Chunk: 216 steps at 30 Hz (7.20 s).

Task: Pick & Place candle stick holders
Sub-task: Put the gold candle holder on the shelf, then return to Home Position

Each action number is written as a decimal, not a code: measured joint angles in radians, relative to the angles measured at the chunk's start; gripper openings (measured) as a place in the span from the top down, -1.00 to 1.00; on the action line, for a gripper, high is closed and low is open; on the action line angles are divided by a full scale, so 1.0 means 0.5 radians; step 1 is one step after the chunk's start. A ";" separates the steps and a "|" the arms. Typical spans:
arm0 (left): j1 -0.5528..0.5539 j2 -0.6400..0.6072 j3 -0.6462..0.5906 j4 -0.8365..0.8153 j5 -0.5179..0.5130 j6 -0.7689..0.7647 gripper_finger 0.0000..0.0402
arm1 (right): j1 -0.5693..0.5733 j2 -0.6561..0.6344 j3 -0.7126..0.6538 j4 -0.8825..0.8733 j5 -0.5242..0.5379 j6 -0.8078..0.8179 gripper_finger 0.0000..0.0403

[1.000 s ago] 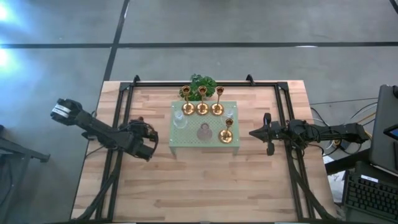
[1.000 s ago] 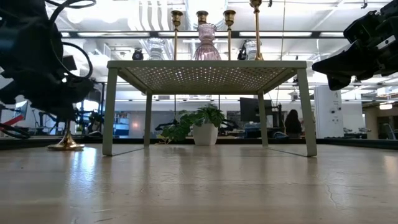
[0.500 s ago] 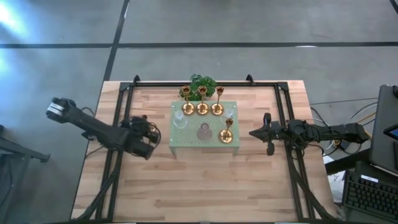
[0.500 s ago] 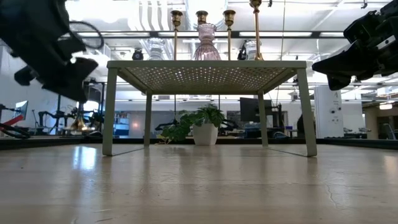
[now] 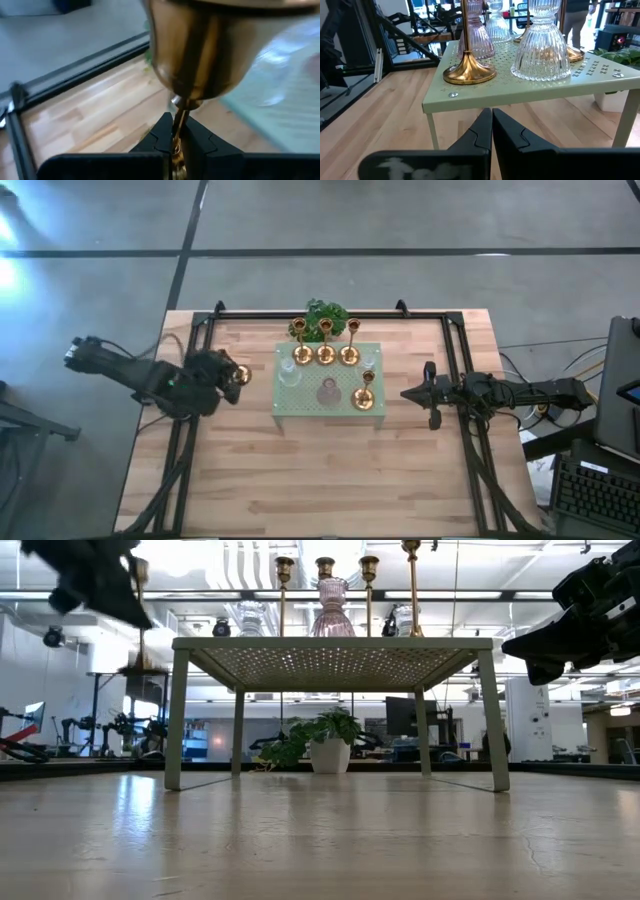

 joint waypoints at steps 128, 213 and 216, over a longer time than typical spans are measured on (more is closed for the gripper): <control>1.039 1.001 0.520 1.158 2.405 2.262 0.48 | 0.000 0.001 0.000 0.000 0.000 0.000 0.96; 1.006 -1.574 -1.632 2.257 2.234 2.594 0.12 | 0.000 -0.001 0.000 0.001 -0.002 0.000 0.96; 1.081 -1.573 -1.633 2.260 2.261 2.507 0.12 | 0.000 -0.001 0.000 0.002 -0.001 0.000 0.96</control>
